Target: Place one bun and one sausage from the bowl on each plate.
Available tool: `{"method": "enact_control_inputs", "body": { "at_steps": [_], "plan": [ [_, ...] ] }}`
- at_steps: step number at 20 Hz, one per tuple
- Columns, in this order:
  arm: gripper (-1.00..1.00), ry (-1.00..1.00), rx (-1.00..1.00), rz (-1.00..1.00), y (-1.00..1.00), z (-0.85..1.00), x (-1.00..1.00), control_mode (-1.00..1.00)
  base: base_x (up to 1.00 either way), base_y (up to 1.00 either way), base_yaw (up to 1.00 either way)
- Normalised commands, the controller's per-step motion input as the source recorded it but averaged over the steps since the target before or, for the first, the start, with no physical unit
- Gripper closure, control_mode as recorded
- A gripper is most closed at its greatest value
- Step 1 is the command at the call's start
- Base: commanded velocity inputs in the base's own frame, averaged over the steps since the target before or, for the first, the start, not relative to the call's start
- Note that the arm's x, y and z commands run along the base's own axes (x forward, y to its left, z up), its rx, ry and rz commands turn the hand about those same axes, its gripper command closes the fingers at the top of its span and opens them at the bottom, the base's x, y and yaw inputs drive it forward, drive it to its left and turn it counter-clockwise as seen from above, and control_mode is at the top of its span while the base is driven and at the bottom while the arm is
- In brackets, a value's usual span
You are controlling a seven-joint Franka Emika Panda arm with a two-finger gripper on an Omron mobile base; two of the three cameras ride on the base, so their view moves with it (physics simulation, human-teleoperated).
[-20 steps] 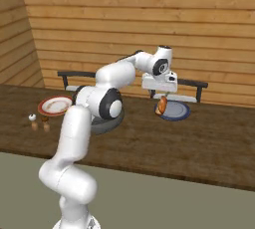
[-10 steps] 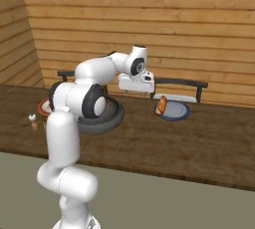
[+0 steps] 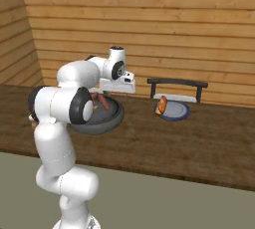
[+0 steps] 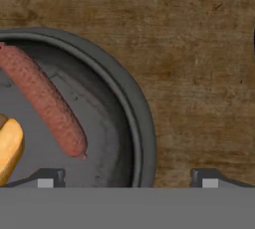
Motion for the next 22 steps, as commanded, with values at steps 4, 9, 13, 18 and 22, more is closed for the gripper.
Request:
{"method": "enact_control_inputs", "body": {
  "at_steps": [4,9,13,18,22],
  "plan": [
    [-1.0,0.0,0.0,0.0,0.8,0.0,-0.15,-1.0,0.0,0.0,0.0],
    [-1.0,0.0,0.0,0.0,0.38,0.0,0.05,-1.0,0.0,0.0,0.0],
    [-1.0,0.0,0.0,0.02,0.08,-0.11,0.13,-1.0,0.0,0.0,0.0],
    [-1.0,0.0,0.0,0.02,0.02,-0.25,0.0,-1.0,0.0,0.0,0.0],
    [-1.0,0.0,0.0,0.01,0.0,-0.22,0.05,-1.0,0.0,0.0,0.0]
  ]
}}
